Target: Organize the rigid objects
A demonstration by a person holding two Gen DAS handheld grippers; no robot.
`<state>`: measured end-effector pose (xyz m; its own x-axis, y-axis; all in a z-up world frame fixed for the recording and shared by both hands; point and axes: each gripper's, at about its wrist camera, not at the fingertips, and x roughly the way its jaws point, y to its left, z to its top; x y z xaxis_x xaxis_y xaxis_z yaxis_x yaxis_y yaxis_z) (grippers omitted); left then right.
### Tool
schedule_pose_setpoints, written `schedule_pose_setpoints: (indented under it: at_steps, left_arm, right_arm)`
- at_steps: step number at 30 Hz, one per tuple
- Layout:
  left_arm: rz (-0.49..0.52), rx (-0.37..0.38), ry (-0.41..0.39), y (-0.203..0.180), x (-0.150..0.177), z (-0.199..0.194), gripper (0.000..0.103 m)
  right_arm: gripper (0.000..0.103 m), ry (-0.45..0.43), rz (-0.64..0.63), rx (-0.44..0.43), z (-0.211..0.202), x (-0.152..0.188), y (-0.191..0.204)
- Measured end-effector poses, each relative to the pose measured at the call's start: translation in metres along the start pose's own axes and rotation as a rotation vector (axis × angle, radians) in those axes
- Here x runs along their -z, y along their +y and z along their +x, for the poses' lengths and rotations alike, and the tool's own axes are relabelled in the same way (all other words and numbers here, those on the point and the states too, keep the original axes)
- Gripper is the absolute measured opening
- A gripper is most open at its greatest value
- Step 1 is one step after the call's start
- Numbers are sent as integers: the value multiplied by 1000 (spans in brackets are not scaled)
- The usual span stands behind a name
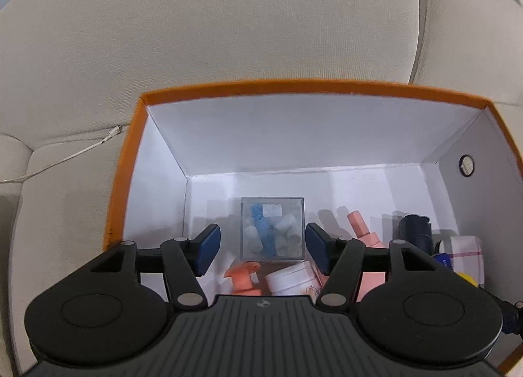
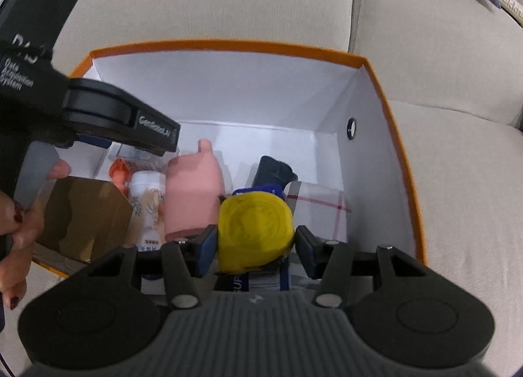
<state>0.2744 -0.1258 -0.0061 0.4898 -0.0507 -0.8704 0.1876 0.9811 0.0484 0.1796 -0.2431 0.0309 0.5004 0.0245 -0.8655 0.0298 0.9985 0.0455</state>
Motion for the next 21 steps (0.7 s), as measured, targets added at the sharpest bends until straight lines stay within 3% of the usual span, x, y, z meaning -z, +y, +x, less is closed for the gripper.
schedule_pose_setpoints:
  at_steps: [5,12,15,21]
  left_arm:
    - [-21,20,-44,4,-2,-26,71]
    - [-2,10,-149,2,7,-97,77]
    - [-1,1,-172,2,20,-125,78]
    - [-34,-20,-207,7,66,-164,86]
  right_arm:
    - [58,-40,4,-8,-16,-1,-1]
    - [61,-69,16,-23,-43,4,-5]
    - [62,-82,13,-38,-62,10,-8]
    - [66,-123,-15,10,-91,26,-7]
